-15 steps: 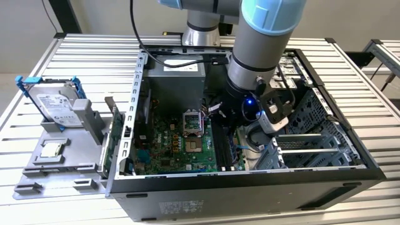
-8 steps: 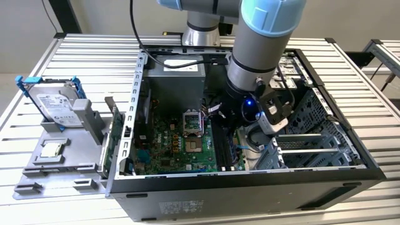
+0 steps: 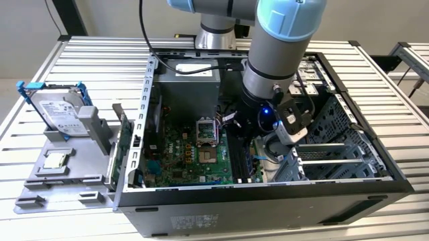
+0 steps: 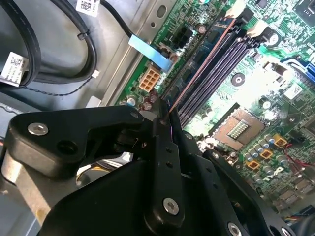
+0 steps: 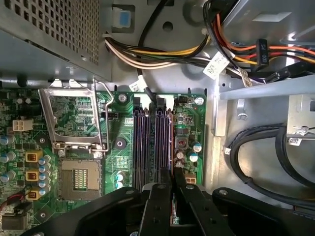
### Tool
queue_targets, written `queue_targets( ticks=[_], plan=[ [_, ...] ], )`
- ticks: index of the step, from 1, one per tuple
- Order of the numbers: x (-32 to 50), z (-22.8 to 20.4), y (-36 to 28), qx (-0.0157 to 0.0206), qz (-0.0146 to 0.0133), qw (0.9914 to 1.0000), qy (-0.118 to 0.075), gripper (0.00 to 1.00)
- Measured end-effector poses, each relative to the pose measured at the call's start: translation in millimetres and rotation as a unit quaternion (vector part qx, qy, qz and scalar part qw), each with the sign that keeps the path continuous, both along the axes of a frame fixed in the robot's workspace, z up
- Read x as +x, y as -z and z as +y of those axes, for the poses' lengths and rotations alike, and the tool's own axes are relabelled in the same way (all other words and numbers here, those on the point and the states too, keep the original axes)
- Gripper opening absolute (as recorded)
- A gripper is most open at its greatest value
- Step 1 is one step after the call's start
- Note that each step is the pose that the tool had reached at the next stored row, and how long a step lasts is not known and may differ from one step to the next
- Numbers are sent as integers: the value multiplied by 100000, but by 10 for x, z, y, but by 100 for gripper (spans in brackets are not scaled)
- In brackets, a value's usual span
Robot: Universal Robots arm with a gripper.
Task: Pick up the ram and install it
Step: 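Insert the ram into the slot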
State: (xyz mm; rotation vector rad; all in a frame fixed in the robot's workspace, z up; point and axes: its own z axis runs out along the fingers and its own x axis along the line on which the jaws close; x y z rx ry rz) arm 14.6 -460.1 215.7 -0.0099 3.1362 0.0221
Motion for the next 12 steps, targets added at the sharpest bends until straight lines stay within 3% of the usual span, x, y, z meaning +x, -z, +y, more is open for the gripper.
queue_targets(
  ticks=[7,12],
  plan=[
    [0,-5,2,7,309,100000,-10,0],
    [0,-5,15,-101,354,99999,-10,0]
  ],
)
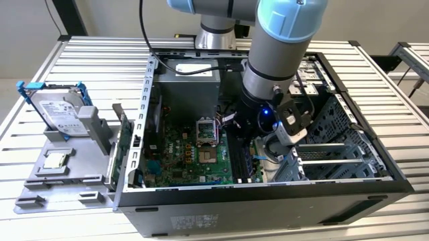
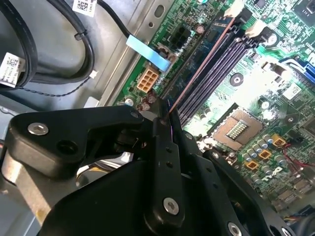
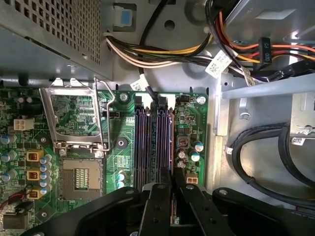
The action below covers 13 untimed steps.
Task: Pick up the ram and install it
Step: 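Insert the ram into the slot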
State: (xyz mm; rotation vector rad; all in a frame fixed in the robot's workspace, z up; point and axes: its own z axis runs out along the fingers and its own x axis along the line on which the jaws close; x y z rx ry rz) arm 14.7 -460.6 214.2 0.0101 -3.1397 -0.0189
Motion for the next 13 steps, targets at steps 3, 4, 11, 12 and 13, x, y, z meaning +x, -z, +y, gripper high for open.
queue_targets(
  ticks=[3,4,11,12,13],
  plan=[
    [0,-1,2,-30,29,100000,77,0],
    [0,1,1,-49,29,100000,84,0],
    [0,4,-115,-317,38,99999,95,0],
    [0,5,-114,-312,36,99999,94,0],
    [-1,4,-114,-320,36,99999,161,0]
  ],
)
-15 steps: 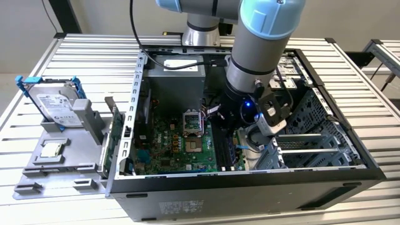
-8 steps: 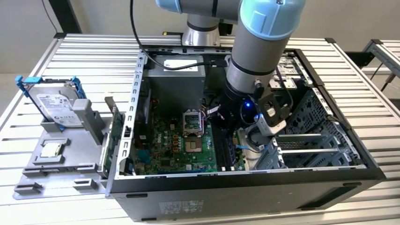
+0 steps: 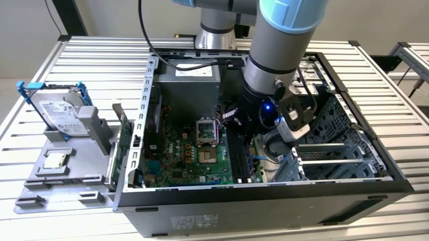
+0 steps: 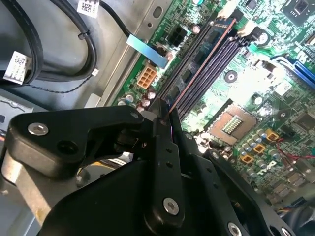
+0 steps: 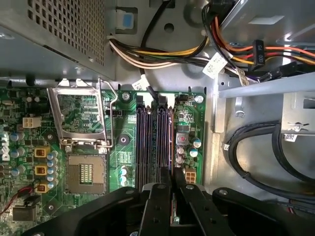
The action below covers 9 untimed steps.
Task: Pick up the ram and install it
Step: 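Insert the ram into the slot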
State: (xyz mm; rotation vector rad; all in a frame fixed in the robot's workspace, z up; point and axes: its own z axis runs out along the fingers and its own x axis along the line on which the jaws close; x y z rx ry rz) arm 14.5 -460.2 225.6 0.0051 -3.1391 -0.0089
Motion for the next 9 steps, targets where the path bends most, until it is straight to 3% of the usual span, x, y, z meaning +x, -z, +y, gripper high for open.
queue_targets(
  ticks=[9],
  plan=[
    [-2,1,44,-19,-17,99995,1048,0]
  ],
)
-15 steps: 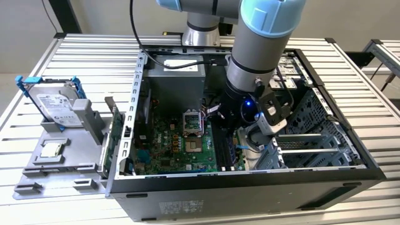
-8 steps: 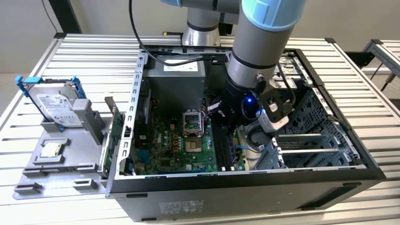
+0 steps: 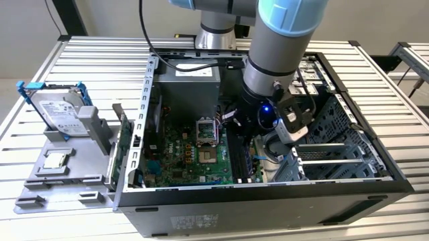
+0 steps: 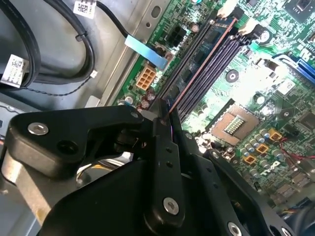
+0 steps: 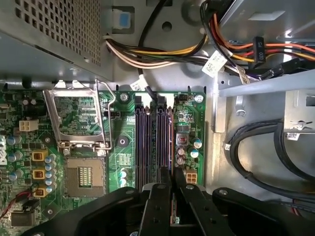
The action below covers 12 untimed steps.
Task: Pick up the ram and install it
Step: 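Insert the ram into the slot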
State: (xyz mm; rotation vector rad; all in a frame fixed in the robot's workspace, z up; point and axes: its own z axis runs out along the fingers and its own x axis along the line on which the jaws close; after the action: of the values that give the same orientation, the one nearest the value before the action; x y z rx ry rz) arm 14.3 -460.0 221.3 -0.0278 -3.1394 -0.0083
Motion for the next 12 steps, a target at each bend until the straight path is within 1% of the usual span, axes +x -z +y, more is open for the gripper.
queue_targets(
  ticks=[6,12],
  plan=[
    [0,1,29,20,-18,99995,953,0],
    [0,2,40,-22,-10,99995,974,0]
  ],
)
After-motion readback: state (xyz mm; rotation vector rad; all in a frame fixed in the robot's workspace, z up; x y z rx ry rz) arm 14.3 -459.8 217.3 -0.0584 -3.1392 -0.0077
